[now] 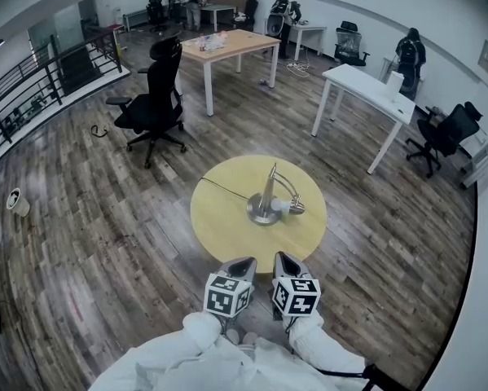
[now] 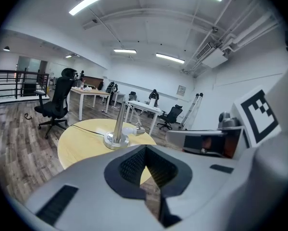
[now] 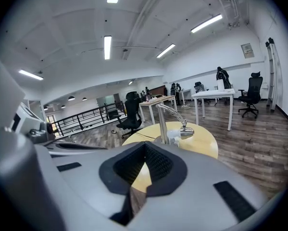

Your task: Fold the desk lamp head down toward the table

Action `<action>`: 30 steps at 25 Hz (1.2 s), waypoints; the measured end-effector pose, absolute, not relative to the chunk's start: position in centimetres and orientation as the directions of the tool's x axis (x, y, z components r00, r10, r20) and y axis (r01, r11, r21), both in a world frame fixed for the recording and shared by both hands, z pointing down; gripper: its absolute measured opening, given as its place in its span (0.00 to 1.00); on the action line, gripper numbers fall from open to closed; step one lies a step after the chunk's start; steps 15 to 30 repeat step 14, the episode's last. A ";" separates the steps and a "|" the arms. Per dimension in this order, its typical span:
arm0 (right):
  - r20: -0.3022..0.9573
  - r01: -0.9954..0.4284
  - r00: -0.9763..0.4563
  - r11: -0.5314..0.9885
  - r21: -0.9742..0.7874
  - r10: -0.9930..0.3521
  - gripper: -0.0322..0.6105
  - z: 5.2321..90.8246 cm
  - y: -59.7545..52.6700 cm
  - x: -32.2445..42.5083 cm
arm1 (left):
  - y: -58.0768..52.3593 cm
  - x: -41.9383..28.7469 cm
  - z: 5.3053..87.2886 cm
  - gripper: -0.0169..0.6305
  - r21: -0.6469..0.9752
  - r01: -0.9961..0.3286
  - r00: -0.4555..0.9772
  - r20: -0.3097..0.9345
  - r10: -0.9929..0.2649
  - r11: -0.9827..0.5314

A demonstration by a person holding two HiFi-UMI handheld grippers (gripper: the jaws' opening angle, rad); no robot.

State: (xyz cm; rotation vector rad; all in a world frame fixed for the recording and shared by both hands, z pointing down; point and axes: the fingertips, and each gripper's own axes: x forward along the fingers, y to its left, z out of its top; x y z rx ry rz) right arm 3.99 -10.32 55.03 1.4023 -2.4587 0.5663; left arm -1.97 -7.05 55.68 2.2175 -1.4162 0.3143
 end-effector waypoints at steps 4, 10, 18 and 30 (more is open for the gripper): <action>0.409 -0.866 -0.498 0.454 -0.207 -0.764 0.07 55.4 -10.3 4.8 | -7.1 -1.2 56.1 0.02 0.294 -0.893 0.443 0.441 -0.780 -0.341; 0.409 -0.864 -0.502 0.460 -0.204 -0.762 0.07 55.6 -10.2 5.3 | -6.7 -0.7 56.7 0.02 0.310 -0.892 0.442 0.447 -0.778 -0.328; 0.409 -0.861 -0.508 0.459 -0.219 -0.758 0.07 55.5 -9.9 5.5 | -6.4 -0.8 56.7 0.02 0.316 -0.897 0.431 0.456 -0.779 -0.311; 0.409 -0.861 -0.508 0.459 -0.219 -0.758 0.07 55.5 -9.9 5.5 | -6.4 -0.8 56.7 0.02 0.316 -0.897 0.431 0.456 -0.779 -0.311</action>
